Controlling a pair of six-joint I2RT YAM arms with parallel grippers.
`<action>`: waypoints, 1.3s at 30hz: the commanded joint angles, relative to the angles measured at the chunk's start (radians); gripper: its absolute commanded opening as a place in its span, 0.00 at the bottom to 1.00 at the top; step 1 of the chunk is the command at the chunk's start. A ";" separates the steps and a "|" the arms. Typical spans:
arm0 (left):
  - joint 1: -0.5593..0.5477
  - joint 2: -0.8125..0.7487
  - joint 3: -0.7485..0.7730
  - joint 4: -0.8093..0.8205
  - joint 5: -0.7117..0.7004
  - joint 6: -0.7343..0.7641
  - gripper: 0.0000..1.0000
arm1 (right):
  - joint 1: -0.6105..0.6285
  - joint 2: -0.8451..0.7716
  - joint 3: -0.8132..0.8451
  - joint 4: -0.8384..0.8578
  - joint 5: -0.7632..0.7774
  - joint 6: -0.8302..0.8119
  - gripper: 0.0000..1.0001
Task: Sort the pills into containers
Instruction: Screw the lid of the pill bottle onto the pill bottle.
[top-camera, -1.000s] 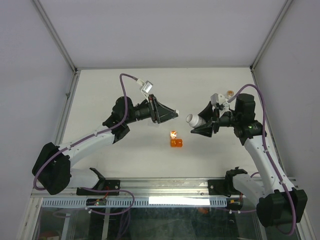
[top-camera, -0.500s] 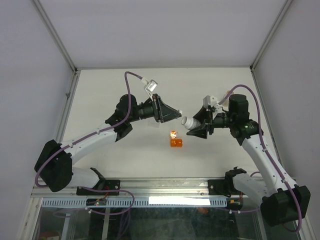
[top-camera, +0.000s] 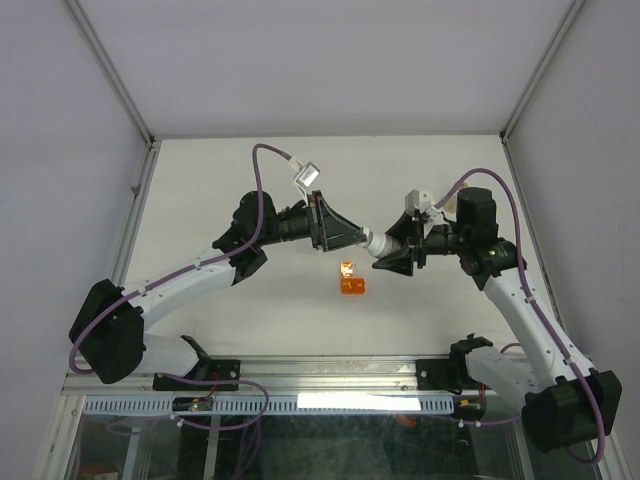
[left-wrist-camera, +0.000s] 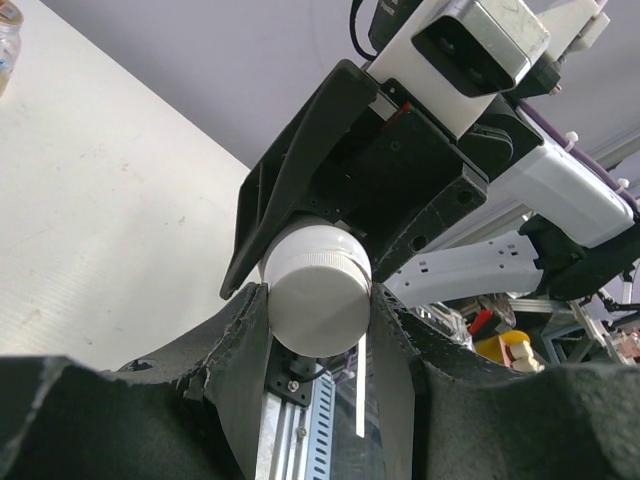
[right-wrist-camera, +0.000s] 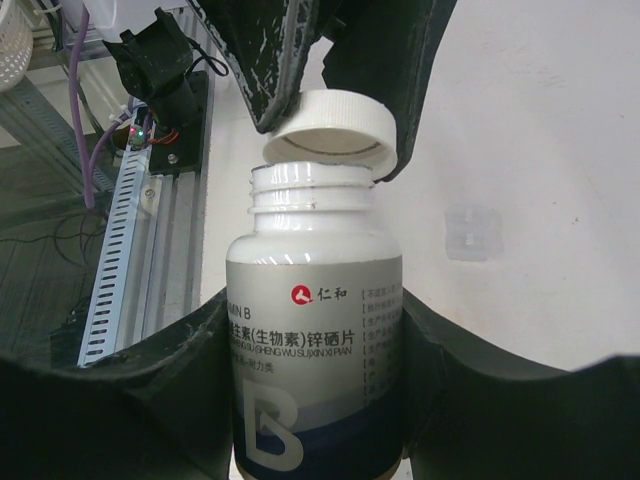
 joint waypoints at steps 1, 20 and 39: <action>-0.014 0.002 0.010 0.052 0.037 -0.014 0.23 | 0.010 0.001 0.047 0.022 0.003 -0.002 0.00; -0.060 0.019 0.081 -0.135 0.016 0.100 0.22 | 0.030 0.055 0.086 -0.035 0.090 -0.014 0.00; -0.113 0.134 0.144 -0.248 0.146 0.212 0.18 | 0.036 0.047 0.067 0.015 0.017 0.032 0.00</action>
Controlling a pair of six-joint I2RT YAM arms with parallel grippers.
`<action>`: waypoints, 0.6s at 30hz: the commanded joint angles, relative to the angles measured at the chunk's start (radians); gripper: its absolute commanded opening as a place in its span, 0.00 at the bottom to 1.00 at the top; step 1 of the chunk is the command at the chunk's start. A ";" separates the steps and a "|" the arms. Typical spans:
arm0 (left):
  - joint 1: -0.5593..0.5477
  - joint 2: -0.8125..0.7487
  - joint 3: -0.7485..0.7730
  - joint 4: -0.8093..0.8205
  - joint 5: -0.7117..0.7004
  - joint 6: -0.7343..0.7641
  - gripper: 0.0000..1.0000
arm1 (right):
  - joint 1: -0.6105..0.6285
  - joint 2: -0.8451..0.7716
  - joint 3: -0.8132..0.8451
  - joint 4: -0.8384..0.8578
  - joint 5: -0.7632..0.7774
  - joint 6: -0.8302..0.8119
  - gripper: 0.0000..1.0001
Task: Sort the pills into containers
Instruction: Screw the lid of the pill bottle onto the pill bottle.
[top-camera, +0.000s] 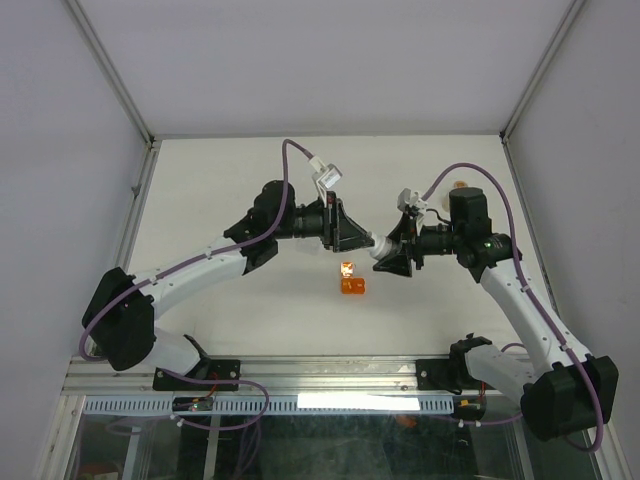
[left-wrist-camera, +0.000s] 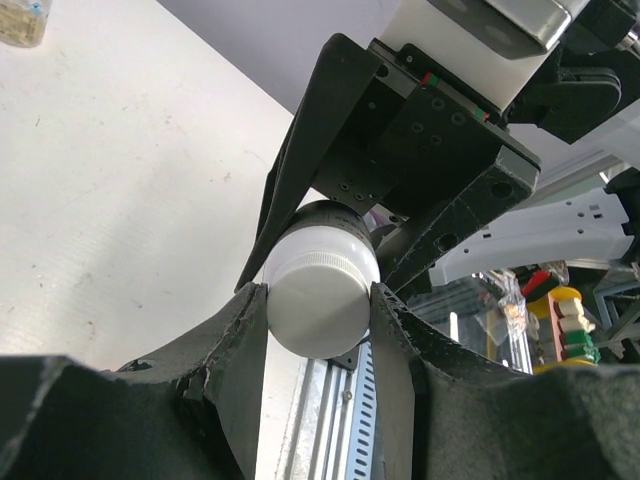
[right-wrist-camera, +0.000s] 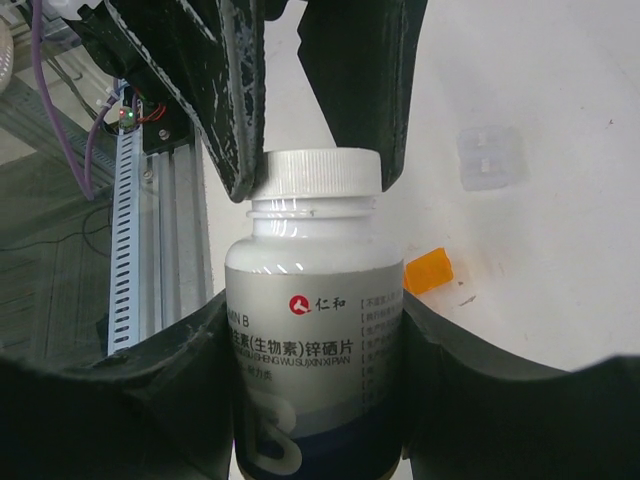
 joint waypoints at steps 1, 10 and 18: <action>-0.072 0.048 0.015 0.013 0.164 0.046 0.18 | 0.022 -0.019 0.035 0.158 -0.089 0.031 0.00; -0.086 0.044 -0.025 0.019 0.320 0.436 0.18 | 0.014 -0.024 0.009 0.224 -0.198 0.083 0.00; -0.084 0.060 0.043 -0.068 0.435 0.708 0.19 | 0.012 -0.033 -0.003 0.235 -0.220 0.080 0.00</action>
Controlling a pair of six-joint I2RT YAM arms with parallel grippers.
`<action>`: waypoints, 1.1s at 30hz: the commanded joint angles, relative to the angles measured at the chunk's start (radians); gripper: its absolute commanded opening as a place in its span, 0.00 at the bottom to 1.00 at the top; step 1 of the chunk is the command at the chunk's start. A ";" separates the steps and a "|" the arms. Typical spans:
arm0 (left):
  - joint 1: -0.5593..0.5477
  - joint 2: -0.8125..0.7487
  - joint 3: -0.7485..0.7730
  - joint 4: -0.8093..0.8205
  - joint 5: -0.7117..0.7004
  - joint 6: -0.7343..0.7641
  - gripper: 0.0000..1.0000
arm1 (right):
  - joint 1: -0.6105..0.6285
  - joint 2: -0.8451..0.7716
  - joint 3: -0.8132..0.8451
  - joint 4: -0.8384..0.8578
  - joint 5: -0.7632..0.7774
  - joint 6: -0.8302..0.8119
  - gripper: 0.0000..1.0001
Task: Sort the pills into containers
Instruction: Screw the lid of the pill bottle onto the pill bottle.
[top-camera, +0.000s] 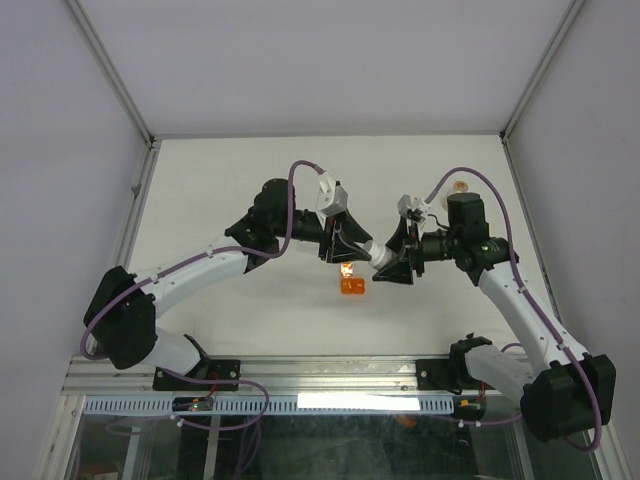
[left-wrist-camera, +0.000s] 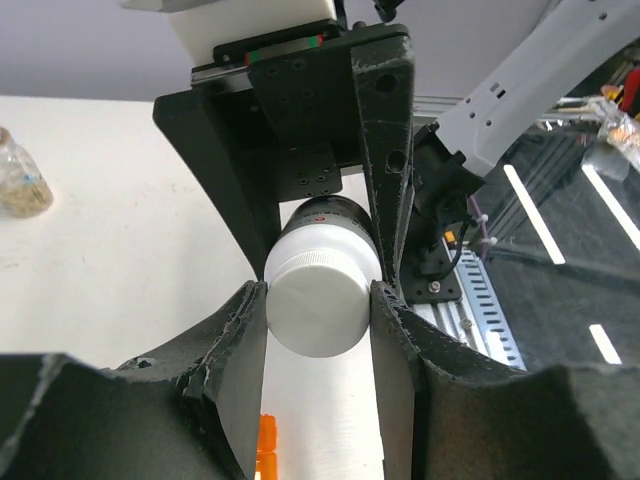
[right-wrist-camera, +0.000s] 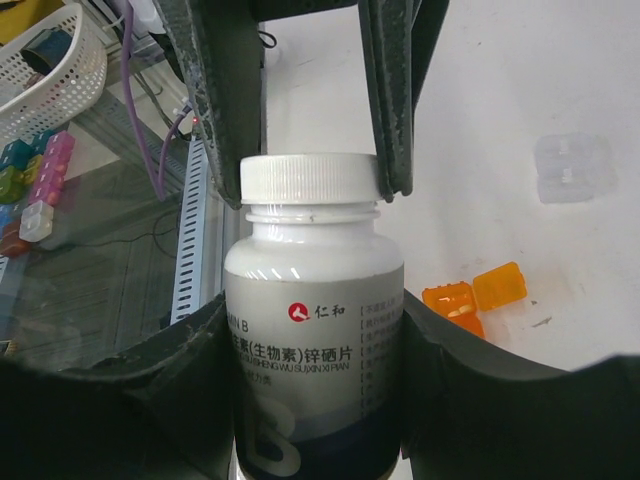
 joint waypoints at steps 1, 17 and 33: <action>-0.084 0.048 0.048 -0.120 0.166 0.190 0.20 | 0.015 -0.031 0.048 0.220 -0.087 0.021 0.00; -0.078 -0.120 -0.067 0.085 -0.118 0.077 0.96 | 0.010 -0.048 0.052 0.199 -0.096 -0.003 0.00; -0.059 -0.360 -0.390 0.390 -0.404 -0.329 0.99 | 0.007 -0.050 0.043 0.180 -0.093 -0.042 0.00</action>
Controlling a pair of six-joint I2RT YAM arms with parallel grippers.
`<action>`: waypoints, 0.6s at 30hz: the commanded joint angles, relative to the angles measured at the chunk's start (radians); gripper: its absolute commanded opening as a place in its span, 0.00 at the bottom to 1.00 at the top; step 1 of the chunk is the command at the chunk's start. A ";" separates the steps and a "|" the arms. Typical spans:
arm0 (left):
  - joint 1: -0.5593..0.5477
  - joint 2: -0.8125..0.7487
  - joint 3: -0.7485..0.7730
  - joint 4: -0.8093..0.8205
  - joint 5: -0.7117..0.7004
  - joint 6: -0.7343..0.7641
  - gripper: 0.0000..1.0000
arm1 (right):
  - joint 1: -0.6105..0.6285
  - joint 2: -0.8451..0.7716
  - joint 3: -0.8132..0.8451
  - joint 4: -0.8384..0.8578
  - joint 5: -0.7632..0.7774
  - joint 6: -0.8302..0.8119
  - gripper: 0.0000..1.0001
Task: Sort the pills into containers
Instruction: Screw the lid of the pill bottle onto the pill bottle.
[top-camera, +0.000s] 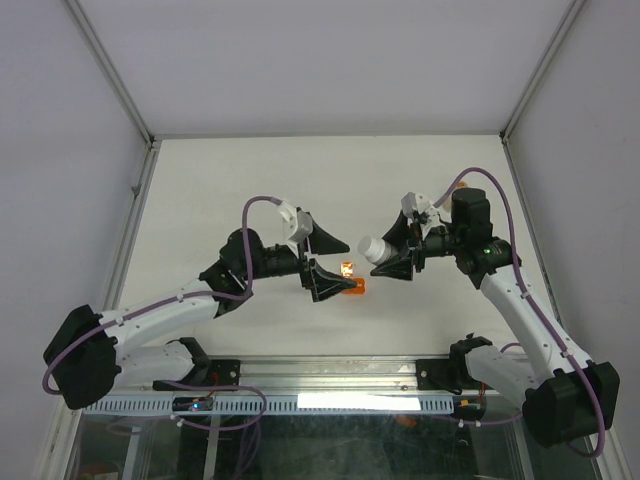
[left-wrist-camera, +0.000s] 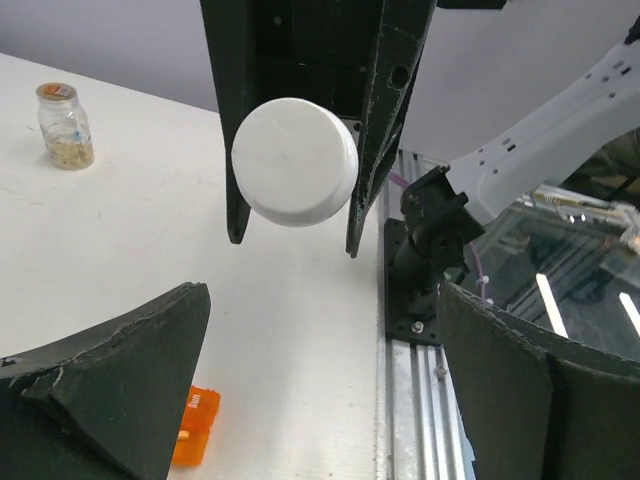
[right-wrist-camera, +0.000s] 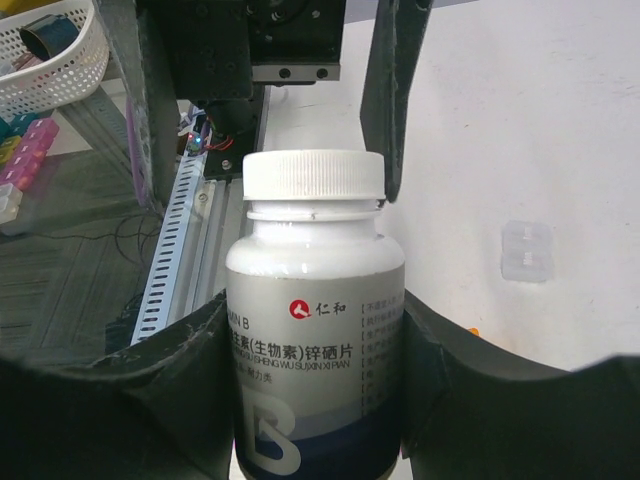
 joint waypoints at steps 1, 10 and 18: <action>0.010 -0.109 -0.055 0.157 -0.128 -0.225 0.99 | -0.003 -0.016 0.039 0.032 -0.024 -0.027 0.00; 0.005 -0.195 0.092 -0.249 -0.379 -0.397 0.76 | -0.003 -0.005 0.039 0.029 -0.011 -0.031 0.00; -0.062 -0.120 0.258 -0.508 -0.501 -0.361 0.70 | -0.005 0.010 0.039 0.027 0.007 -0.033 0.00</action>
